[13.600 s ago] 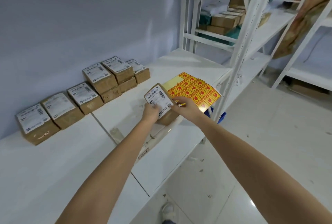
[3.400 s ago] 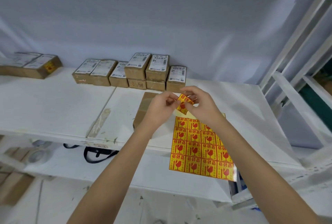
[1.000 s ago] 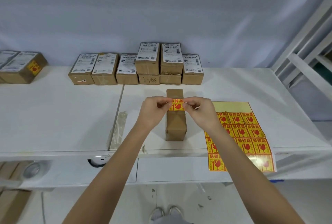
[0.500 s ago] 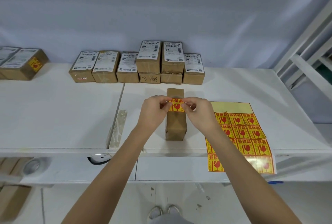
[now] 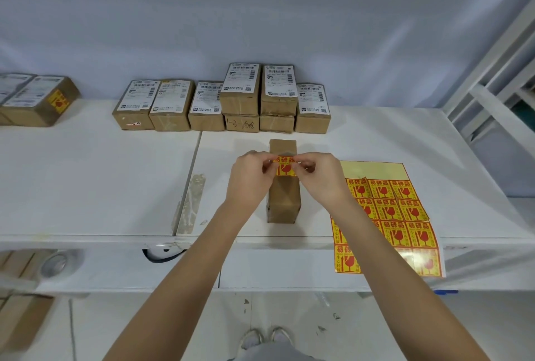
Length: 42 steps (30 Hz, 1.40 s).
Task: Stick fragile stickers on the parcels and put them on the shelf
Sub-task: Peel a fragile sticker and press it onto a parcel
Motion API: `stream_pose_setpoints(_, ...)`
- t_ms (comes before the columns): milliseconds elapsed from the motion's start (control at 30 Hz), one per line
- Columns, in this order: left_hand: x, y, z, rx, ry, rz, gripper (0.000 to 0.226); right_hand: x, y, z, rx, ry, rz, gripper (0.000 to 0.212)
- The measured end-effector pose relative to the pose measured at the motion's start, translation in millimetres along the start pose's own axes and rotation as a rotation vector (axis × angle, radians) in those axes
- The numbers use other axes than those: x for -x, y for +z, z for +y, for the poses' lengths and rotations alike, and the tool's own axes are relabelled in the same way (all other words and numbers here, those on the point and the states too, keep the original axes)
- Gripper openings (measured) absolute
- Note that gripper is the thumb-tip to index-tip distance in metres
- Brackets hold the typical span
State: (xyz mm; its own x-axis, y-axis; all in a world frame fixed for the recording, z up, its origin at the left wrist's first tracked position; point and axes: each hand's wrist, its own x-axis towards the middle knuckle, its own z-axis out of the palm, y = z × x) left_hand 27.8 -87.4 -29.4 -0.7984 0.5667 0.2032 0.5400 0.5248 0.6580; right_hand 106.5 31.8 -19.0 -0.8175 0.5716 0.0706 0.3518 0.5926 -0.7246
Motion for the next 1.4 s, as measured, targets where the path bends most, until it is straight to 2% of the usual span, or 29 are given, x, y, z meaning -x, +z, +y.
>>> stream_pose_setpoints(500,1.1,-2.3,6.3,-0.054,-0.047,-0.044,0.027,-1.7,-4.2,-5.9,0.027,0.016,-0.031,0.025)
stream_pose_setpoints(800,-2.8,-11.5,15.3,-0.136,-0.035,-0.106,0.027,-6.1,-12.6,-14.9,0.148,0.037,-0.140,0.030)
stream_pose_setpoints(900,-3.8,-12.5,16.2,-0.153,-0.032,-0.112,0.028,-1.3,-12.3,-10.7,0.157,0.008,-0.140,0.029)
stream_pose_setpoints(1033,0.9,-9.3,15.2,-0.212,-0.018,-0.086,0.029,4.7,-9.3,4.8,-0.009,-0.024,-0.124,0.030)
stream_pose_setpoints(1133,4.5,-5.3,9.9,-0.205,-0.010,-0.060,0.032,12.0,-3.7,15.8,-0.057,-0.067,-0.026,0.034)
stream_pose_setpoints(1267,13.1,3.3,-2.4,-0.140,0.027,0.009,0.038,22.2,6.2,17.6,0.088,-0.216,0.095,0.042)
stream_pose_setpoints(1333,19.2,9.0,-6.3,-0.170,0.077,0.038,0.046,25.8,12.1,14.4,0.225,-0.304,0.029,0.051)
stream_pose_setpoints(1400,24.0,12.9,-7.2,-0.274,0.166,-0.030,0.062,30.2,19.3,15.0,0.308,-0.342,-0.067,0.066)
